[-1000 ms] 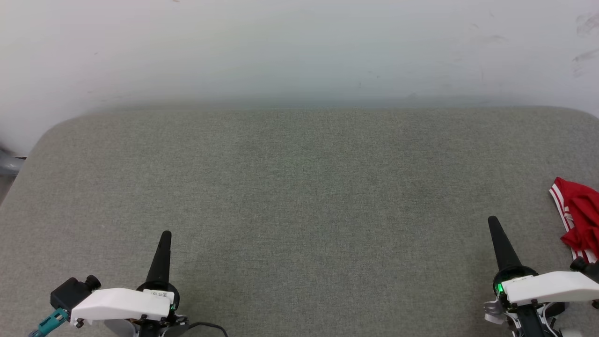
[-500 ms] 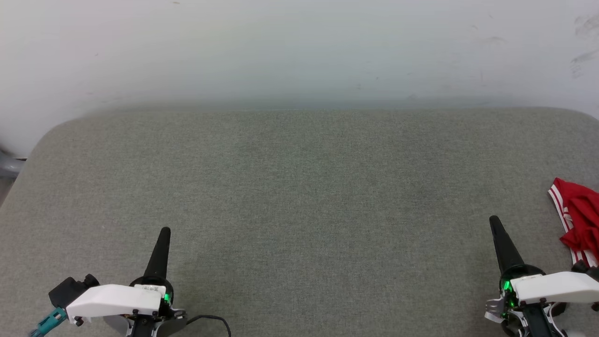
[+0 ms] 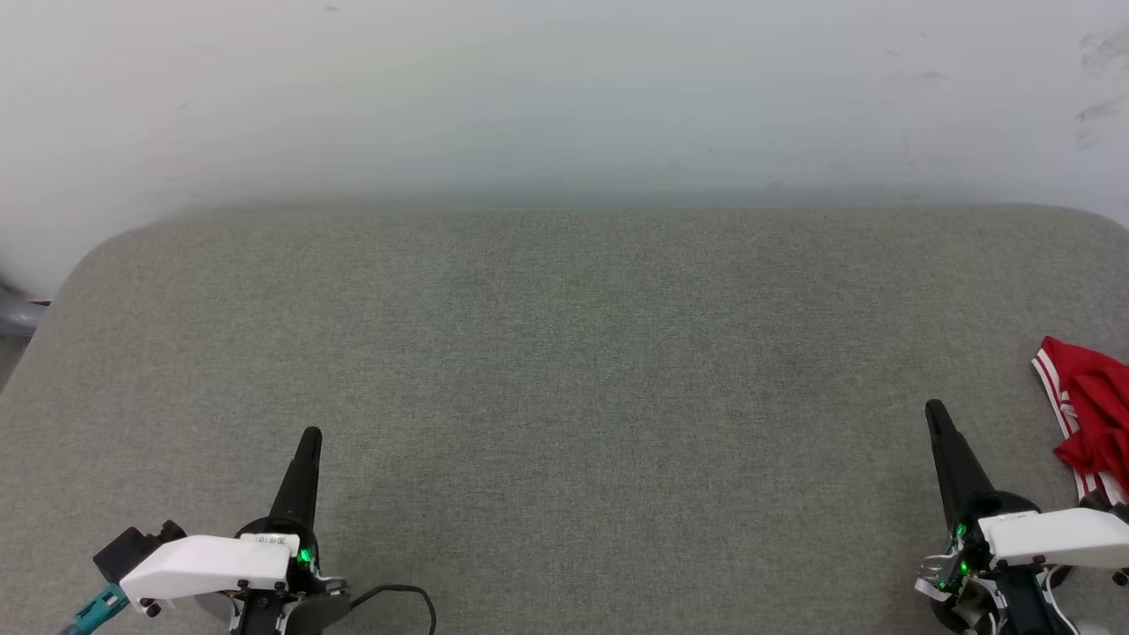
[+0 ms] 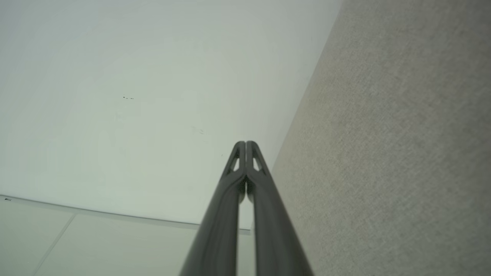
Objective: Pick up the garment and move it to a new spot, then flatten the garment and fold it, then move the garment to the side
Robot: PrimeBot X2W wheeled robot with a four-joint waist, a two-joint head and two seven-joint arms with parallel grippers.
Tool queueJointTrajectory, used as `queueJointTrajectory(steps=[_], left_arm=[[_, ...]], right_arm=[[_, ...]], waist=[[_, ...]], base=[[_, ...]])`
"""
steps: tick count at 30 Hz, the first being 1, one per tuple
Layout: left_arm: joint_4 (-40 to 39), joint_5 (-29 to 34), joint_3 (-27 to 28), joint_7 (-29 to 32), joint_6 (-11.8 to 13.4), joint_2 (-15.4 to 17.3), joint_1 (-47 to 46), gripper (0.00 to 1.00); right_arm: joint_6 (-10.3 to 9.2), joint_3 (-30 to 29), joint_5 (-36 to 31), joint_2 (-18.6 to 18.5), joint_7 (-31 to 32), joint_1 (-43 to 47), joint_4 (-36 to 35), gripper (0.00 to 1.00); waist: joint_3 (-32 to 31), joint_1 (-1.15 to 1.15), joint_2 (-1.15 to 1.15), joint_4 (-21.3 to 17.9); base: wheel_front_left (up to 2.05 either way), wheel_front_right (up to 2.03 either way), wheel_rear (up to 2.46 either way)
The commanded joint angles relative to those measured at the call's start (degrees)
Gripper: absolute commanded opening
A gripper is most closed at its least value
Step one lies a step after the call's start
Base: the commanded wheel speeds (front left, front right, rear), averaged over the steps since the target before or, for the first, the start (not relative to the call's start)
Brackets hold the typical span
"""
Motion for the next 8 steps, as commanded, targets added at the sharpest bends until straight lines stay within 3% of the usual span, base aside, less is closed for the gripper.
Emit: queueJointTrajectory(steps=[1, 8], left_arm=[[0.0, -1.1, 0.2, 0.4, -0.2, 0.2, -1.3, 0.0], [0.4, -4.1, 0.5, 1.2, -0.2, 0.1, -1.4, 0.0]], right_arm=[[-0.03, -0.2, 1.2, 0.2, 0.3, -0.8, 0.0, 0.0], [-0.03, -0.4, 4.2, 0.2, 1.0, -0.9, 0.1, 0.0]], waist=[[0.0, 0.0, 0.0, 0.0], [-0.1, 0.0, 0.0, 0.0]], base=[[0.0, 0.0, 0.0], [0.0, 0.0, 0.0]])
